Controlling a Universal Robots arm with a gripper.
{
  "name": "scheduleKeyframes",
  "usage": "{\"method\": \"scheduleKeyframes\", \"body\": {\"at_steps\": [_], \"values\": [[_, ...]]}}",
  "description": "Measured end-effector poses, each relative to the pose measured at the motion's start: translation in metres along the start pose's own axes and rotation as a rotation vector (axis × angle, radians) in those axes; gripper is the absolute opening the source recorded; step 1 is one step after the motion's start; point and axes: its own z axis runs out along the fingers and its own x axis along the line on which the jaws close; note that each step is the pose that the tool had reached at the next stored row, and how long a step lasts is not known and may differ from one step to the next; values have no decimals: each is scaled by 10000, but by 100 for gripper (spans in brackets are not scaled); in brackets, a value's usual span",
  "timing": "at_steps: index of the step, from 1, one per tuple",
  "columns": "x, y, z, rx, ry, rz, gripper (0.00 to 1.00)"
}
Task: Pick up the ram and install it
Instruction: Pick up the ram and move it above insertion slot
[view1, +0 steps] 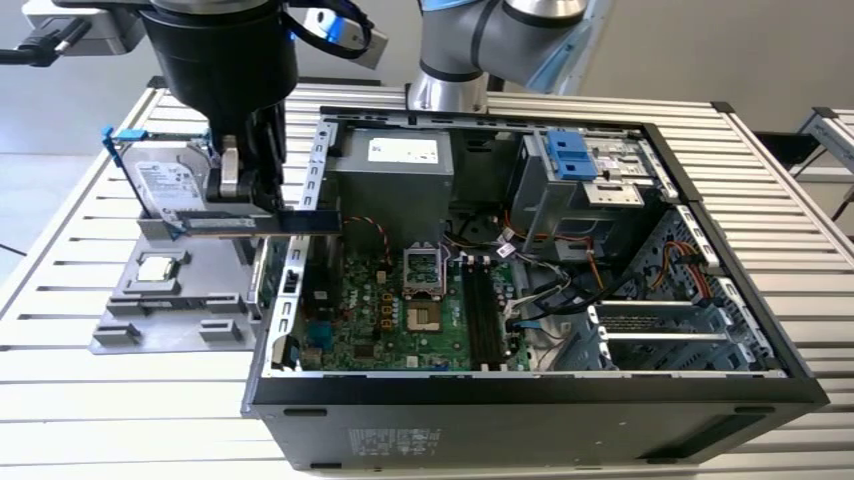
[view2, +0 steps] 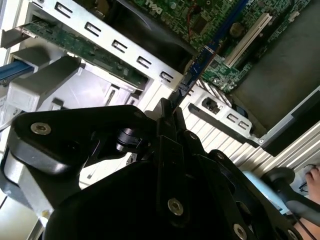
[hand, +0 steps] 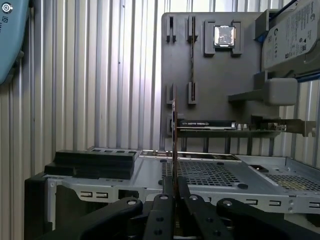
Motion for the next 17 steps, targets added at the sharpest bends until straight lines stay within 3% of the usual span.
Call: {"method": "scheduleKeyframes", "body": {"at_steps": [17], "values": [[4,-181,-2,0,3,0,0]]}}
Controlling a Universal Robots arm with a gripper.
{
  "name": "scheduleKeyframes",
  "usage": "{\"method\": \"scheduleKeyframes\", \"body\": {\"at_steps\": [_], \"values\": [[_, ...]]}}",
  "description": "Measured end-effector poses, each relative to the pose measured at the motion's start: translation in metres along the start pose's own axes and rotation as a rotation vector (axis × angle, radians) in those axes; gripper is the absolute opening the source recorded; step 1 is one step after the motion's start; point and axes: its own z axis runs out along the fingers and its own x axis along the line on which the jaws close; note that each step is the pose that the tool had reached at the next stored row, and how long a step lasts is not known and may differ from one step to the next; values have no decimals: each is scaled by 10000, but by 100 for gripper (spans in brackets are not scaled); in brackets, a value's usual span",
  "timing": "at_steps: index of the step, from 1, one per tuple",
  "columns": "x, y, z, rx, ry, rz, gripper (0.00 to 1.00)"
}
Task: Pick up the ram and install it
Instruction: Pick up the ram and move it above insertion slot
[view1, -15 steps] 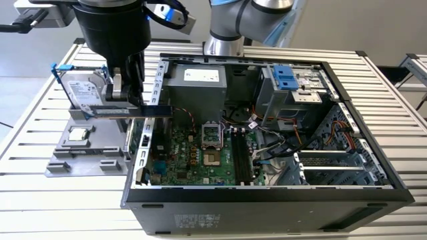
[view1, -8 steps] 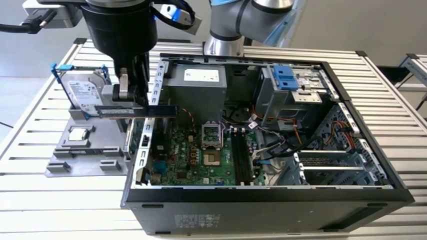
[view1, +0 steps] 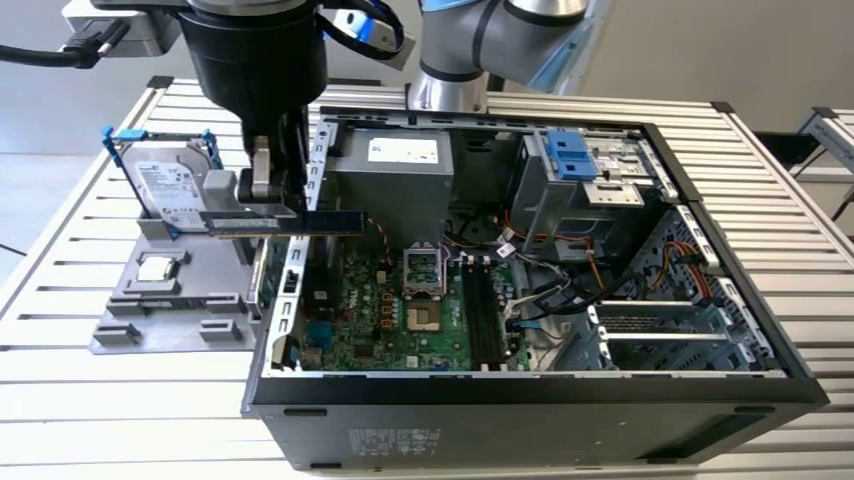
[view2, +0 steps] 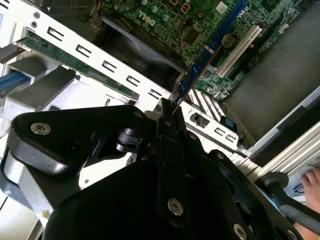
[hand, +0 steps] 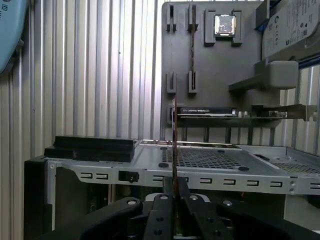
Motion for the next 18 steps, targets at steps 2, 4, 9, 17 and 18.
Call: {"method": "scheduleKeyframes", "body": {"at_steps": [2,4,9,17,18], "values": [[0,-20,0,0,0,0,0],[1,-40,0,0,1,0,0],[2,-81,-1,0,4,0,0],[3,-146,-1,0,12,0,0],[3,-154,-1,0,13,0,0]]}}
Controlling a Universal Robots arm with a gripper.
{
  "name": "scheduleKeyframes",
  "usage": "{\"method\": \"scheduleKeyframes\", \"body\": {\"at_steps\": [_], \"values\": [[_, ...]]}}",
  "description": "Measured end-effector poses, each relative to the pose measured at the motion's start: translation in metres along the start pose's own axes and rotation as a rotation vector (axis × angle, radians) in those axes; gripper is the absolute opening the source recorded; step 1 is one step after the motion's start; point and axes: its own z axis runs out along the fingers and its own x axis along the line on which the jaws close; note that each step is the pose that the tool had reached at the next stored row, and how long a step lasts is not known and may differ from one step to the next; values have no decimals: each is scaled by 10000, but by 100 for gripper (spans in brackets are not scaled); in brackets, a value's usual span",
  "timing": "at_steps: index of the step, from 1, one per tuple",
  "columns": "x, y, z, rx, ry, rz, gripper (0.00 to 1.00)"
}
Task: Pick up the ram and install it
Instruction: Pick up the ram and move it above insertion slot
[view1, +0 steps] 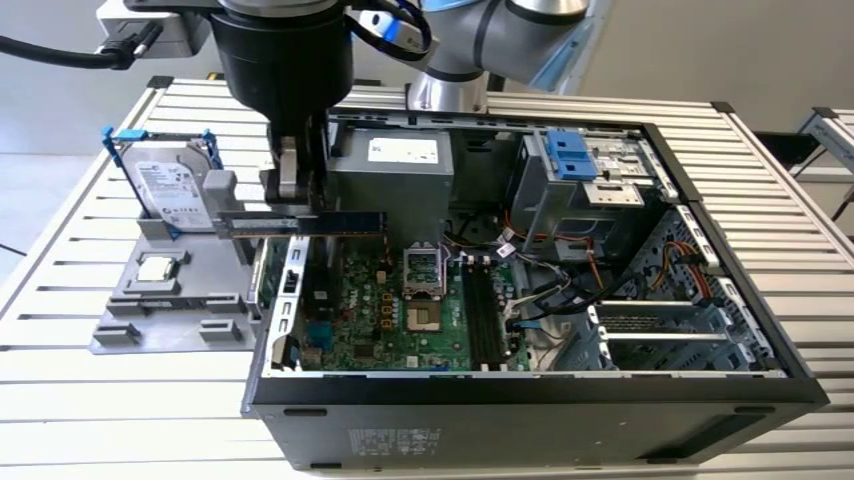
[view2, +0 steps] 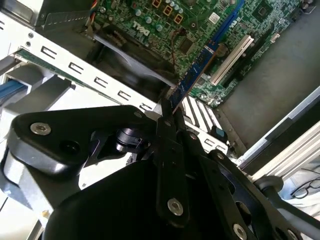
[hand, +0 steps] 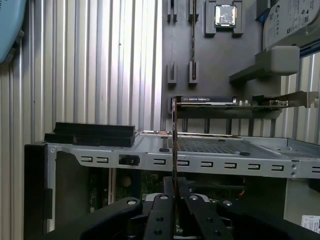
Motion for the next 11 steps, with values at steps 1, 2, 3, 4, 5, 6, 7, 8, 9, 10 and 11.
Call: {"method": "scheduleKeyframes", "body": {"at_steps": [1,2,3,4,5,6,7,8,9,10,11], "values": [[0,-9,0,0,1,0,0],[0,-17,0,0,2,0,0],[1,-26,0,0,3,0,0],[1,-36,-1,0,5,0,0],[1,-44,0,0,5,0,0],[1,-53,-1,0,6,0,0],[1,-62,-1,0,7,0,0],[2,-70,-1,-1,9,0,0],[2,-79,-1,0,9,0,0],[2,-89,-1,-1,10,-1,0],[2,-98,-1,0,11,0,0]]}}
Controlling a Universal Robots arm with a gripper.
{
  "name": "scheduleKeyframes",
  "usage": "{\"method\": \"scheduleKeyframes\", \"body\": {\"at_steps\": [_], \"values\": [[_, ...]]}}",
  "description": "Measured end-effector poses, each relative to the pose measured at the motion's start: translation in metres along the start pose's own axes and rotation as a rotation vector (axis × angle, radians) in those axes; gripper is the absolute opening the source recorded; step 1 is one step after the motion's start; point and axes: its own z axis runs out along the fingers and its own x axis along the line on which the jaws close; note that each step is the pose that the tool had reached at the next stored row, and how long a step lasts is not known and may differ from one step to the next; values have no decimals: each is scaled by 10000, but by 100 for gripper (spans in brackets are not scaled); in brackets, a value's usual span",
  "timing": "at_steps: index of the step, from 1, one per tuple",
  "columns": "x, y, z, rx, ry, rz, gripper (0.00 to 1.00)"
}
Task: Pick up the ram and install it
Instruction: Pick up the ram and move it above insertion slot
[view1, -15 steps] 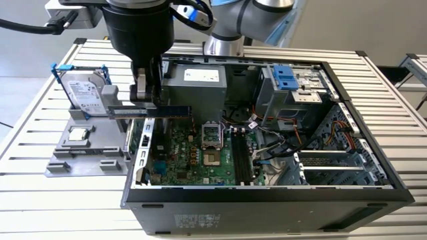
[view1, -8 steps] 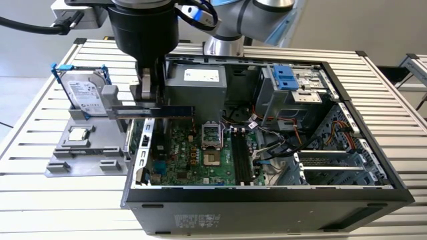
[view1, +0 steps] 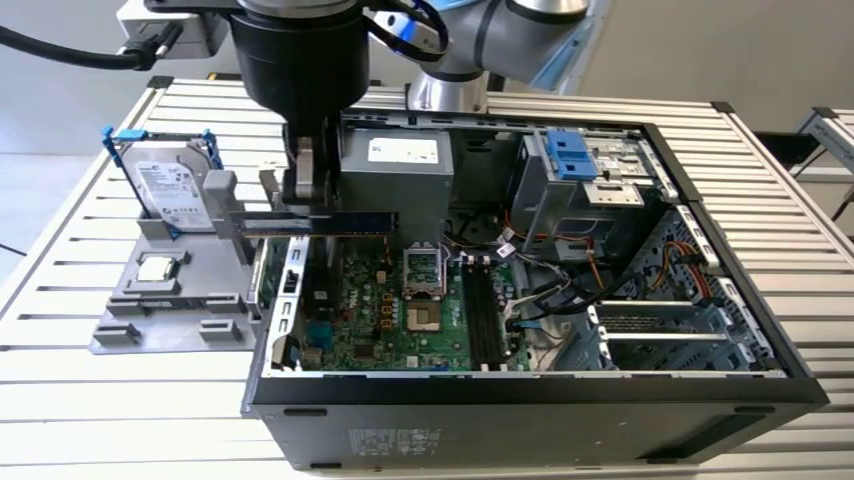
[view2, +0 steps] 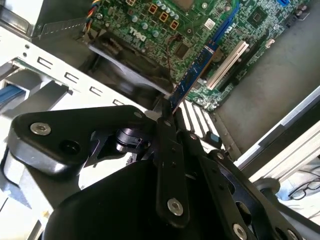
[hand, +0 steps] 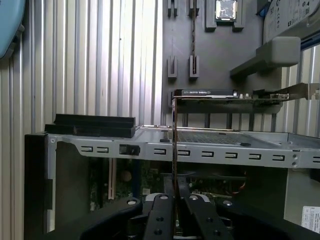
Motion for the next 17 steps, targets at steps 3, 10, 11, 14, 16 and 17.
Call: {"method": "scheduleKeyframes", "body": {"at_steps": [3,10,11,14,16,17], "values": [[1,-23,0,0,4,0,0],[2,-69,0,0,15,0,0],[2,-75,-1,0,16,0,0],[2,-93,-1,-1,23,0,0],[2,-108,-1,0,24,0,0],[3,-114,-1,0,25,0,0]]}}
